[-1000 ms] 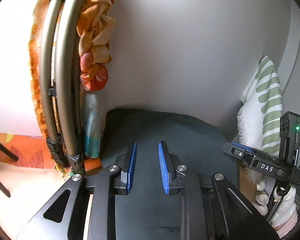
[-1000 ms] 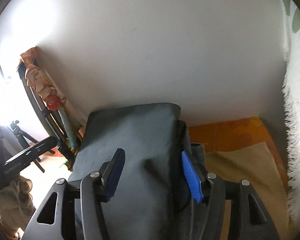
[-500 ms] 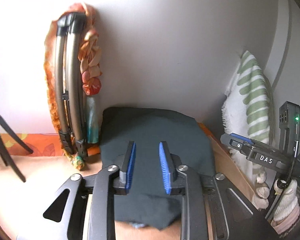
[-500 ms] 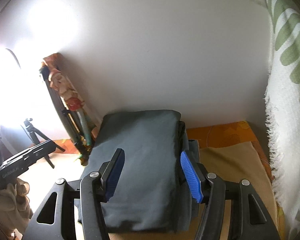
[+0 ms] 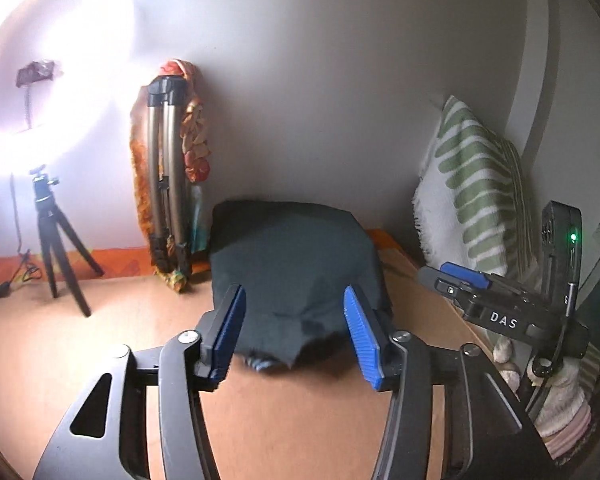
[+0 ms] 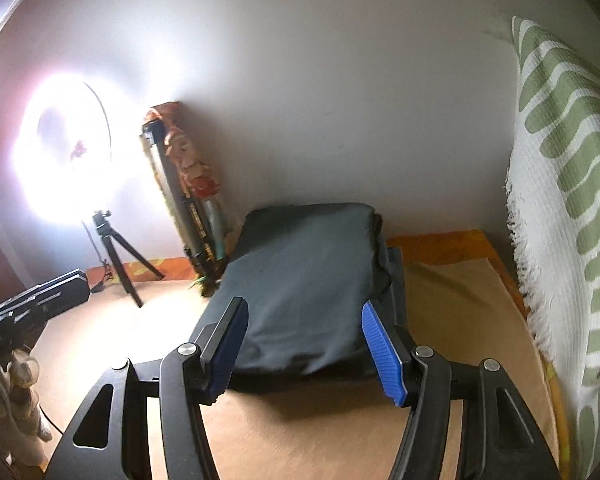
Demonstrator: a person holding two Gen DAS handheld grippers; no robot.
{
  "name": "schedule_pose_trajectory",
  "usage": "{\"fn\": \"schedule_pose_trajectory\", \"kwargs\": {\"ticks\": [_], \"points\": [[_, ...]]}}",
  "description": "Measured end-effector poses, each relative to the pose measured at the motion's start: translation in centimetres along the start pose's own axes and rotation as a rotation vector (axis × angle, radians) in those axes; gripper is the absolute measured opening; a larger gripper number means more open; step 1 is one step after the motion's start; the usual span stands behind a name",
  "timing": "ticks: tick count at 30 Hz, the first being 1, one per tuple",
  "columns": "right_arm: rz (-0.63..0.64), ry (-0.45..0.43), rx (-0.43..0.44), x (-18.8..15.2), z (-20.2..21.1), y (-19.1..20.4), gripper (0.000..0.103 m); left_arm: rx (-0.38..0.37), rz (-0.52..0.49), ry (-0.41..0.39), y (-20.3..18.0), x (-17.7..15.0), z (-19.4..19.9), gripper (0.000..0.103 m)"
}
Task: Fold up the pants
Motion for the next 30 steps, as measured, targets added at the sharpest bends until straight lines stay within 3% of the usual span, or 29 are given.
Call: {"fn": "schedule_pose_trajectory", "kwargs": {"ticks": [5,10,15,18,30], "points": [[-0.005,-0.036,-0.011,-2.0,2.4,1.9,0.067,0.022,-0.033,-0.029,-1.2,-2.5,2.4,0.061],[-0.032,-0.078,0.004,-4.6,4.9,3.1,0.074,0.023,-0.004,-0.063,-1.1,-4.7,4.8,0.069],[-0.052,-0.094,-0.002,-7.2,6.0,4.0,0.083,0.053,-0.026,-0.048,-1.8,-7.5,6.3,0.073],[-0.056,-0.096,-0.013,-8.5,6.5,4.6,0.084,0.066,-0.027,-0.045,-2.1,-9.0,7.3,0.081],[0.036,-0.124,-0.078,-11.2,7.3,7.2,0.1,0.097,-0.021,-0.03,-2.1,-12.2,8.2,0.082]]}}
Point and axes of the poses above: each gripper's, at about its wrist camera, not at the fingertips, and z roughly against the way its jaws point, y to its left, x to its top, the point moved 1 cm from there along -z, roughly the way its jaws point, and after that the axes turned 12 degrees about y, right-handed, at the moved point
